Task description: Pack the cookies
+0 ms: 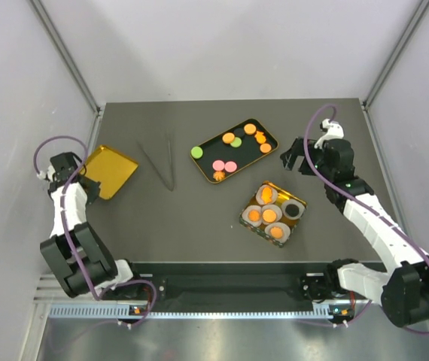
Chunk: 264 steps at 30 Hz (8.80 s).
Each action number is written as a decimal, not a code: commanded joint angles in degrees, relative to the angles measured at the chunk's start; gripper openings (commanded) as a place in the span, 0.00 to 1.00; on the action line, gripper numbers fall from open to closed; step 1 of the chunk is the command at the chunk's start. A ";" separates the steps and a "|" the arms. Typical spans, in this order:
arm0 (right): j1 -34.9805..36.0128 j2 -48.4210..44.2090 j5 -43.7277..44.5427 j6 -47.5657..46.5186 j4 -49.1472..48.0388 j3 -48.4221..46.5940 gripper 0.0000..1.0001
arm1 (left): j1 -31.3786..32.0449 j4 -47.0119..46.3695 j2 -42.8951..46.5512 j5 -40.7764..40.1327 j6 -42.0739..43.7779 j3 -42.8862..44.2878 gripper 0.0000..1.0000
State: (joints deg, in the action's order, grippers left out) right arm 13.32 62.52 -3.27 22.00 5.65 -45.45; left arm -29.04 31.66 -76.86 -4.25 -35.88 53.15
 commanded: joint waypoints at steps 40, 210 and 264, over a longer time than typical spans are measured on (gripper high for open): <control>0.30 10.69 -32.24 9.38 -20.94 0.36 1.00 | 69.64 -18.21 -0.57 -4.28 -2.97 8.82 0.00; -16.14 -7.76 -13.42 9.64 14.39 -0.96 1.00 | 61.47 -55.29 -26.22 65.23 -21.50 18.75 0.03; -9.72 -25.96 -16.51 20.36 14.66 23.39 1.00 | 68.76 -84.66 -51.81 74.56 -41.38 22.00 0.17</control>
State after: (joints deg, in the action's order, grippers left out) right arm 2.59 36.45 -19.05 41.23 25.21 -22.33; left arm 39.48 -48.03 -128.55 68.82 -76.88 73.49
